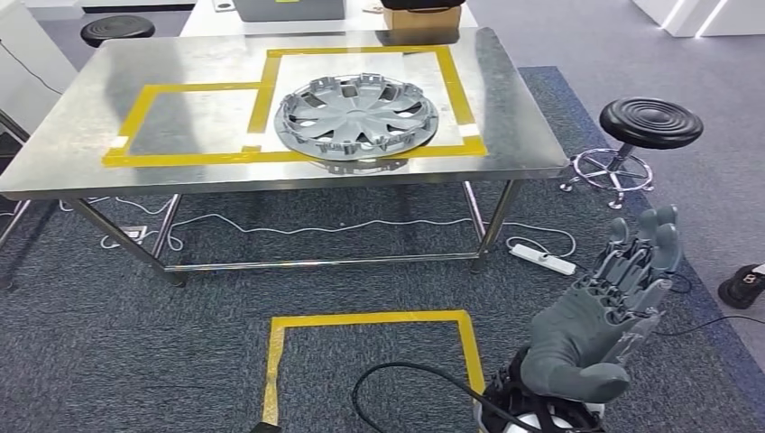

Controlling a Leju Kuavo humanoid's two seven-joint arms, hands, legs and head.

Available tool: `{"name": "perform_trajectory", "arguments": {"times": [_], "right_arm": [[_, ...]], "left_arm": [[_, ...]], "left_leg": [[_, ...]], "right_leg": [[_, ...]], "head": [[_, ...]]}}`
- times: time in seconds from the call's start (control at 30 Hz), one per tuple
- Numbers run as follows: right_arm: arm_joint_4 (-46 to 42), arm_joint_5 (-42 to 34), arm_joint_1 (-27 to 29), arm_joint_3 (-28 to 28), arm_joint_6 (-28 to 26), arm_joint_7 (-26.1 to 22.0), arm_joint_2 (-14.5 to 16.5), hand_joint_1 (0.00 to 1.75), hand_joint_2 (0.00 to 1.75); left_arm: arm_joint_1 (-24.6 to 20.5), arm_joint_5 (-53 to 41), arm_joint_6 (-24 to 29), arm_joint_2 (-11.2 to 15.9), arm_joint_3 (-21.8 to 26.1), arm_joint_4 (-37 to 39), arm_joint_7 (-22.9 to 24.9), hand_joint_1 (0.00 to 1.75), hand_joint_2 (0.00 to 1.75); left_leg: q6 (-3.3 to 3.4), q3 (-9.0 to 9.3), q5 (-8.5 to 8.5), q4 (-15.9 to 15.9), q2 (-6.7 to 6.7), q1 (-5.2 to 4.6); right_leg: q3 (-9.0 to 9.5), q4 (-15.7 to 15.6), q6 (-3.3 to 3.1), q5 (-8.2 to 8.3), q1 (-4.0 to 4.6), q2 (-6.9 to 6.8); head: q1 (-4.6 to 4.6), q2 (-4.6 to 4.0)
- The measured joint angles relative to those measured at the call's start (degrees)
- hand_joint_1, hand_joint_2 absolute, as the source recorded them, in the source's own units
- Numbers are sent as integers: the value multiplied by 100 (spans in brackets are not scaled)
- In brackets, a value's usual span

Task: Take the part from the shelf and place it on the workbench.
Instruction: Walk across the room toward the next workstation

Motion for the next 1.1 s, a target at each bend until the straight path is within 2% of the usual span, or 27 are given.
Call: {"name": "perform_trajectory", "arguments": {"times": [0.03,0.07,0.13,0.2,0.23,0.3,0.33,0.37,0.4,0.43,0.47,0.53,0.57,0.6,0.67,0.73,0.8,0.83,0.87,0.9,0.93,0.97,1.03,1.07,1.1], "right_arm": [[3,14,-5,-3,0,0,5,0,0],[5,37,-8,-8,0,0,11,0,0],[10,100,-8,-22,0,4,24,0,0],[16,150,-7,-46,-1,9,34,0,0],[19,166,-8,-59,-1,10,37,0,0],[32,178,-7,-82,-2,9,39,0,0],[43,180,-3,-91,-2,9,39,0,0],[54,180,0,-98,-2,9,39,0,0],[63,181,3,-103,-2,9,39,0,0],[69,181,4,-106,-2,9,39,0,0],[73,182,4,-108,-2,9,39,0,0],[78,183,2,-110,-2,7,39,0,0],[82,181,2,-111,-2,7,39,0,0],[87,180,1,-113,-2,6,39,0,0],[95,176,-6,-114,-2,5,40,0,0],[97,178,-12,-115,-2,3,49,0,0],[102,176,-8,-117,-2,2,59,0,0],[105,170,-4,-118,-2,2,60,0,0],[108,160,-1,-118,-2,1,61,0,0],[110,148,-2,-118,-2,0,61,0,0],[112,136,-3,-118,-2,-2,61,0,0],[113,129,-5,-118,-2,-4,62,0,0],[112,127,-7,-119,-1,-15,66,0,0],[113,126,-6,-119,-1,-22,68,0,0],[113,126,-5,-120,-1,-30,70,0,0]], "left_arm": [[-2,-9,-1,-3,-26,1,6,0,0],[-2,-13,-1,-8,-41,1,15,0,0],[7,-19,-7,-15,-58,2,48,0,0],[17,-56,-22,-17,-85,1,100,0,0],[18,-86,-32,-18,-108,1,128,0,0],[21,-130,-48,-16,-150,2,172,0,0],[24,-140,-54,-14,-158,2,191,0,0],[27,-143,-58,-12,-160,1,203,0,0],[29,-145,-61,-10,-160,1,211,0,0],[28,-146,-62,-10,-161,1,217,0,0],[24,-146,-62,-12,-163,1,219,0,0],[11,-145,-72,-15,-167,2,220,0,0],[6,-145,-81,-14,-168,2,221,0,0],[5,-144,-92,-13,-168,2,223,0,0],[13,-143,-107,-9,-168,2,228,0,0],[13,-142,-109,-5,-168,1,232,0,0],[8,-140,-111,1,-168,1,234,0,0],[9,-137,-113,4,-168,1,234,0,0],[13,-134,-115,7,-167,2,234,0,0],[17,-132,-118,10,-167,2,234,0,0],[22,-131,-120,14,-166,2,234,0,0],[24,-131,-122,17,-166,2,234,0,0],[16,-131,-121,20,-166,1,233,0,0],[8,-130,-119,19,-166,1,233,0,0],[3,-130,-116,17,-166,1,232,0,0]], "left_leg": [[20,120,88,-276,-11,12],[51,173,107,-426,-23,17],[155,149,92,-461,-53,7],[228,140,113,-467,-81,5],[260,137,125,-471,-96,7],[295,130,134,-470,-127,-3],[301,127,135,-470,-146,-8],[303,125,136,-469,-174,-12],[303,126,137,-468,-214,-14],[300,129,139,-467,-267,-14],[293,133,143,-467,-327,-11],[256,117,156,-457,-445,-16],[224,98,169,-457,-495,-13],[186,76,188,-465,-542,-7],[111,49,211,-483,-596,12],[57,-58,59,-279,-415,-6],[26,-381,-306,377,-158,-22],[15,-568,-466,754,-104,-21],[10,-697,-545,1021,-78,-20],[10,-727,-515,1094,-64,-20],[16,-644,-386,952,-44,-21],[29,-461,-200,633,19,-24],[68,-38,87,-115,328,-49],[95,86,142,-353,449,-62],[122,132,144,-467,508,-75]], "right_leg": [[-24,24,33,-2,12,5],[-51,44,65,-3,26,6],[-84,60,111,1,25,-11],[-147,189,159,-110,5,-28],[-246,413,183,-254,-1,-30],[-578,1157,212,-637,-2,-28],[-743,1516,214,-774,-2,-28],[-833,1715,210,-813,-2,-27],[-817,1694,200,-743,-2,-22],[-686,1446,186,-580,-4,-3],[-475,1050,170,-378,-11,63],[-99,340,149,-154,-36,279],[-12,172,143,-132,-43,355],[9,124,130,-151,-40,374],[15,97,74,-122,-35,268],[35,50,0,-93,-47,136],[34,32,-44,-87,-42,-9],[26,32,-53,-89,-35,-86],[20,33,-57,-91,-29,-162],[17,33,-59,-92,-25,-232],[19,33,-58,-93,-23,-300],[26,34,-53,-96,-21,-362],[36,59,-19,-118,14,-466],[34,74,6,-129,36,-518],[33,88,34,-142,56,-575]], "head": [[-1,1],[-3,1],[5,1],[17,0],[26,0],[48,0],[50,0],[51,0],[51,0],[51,0],[53,0],[51,1],[50,1],[48,1],[45,0],[13,0],[-21,0],[-24,0],[-23,0],[-23,0],[-25,0],[-24,0],[-34,0],[-30,0],[-30,0]]}}
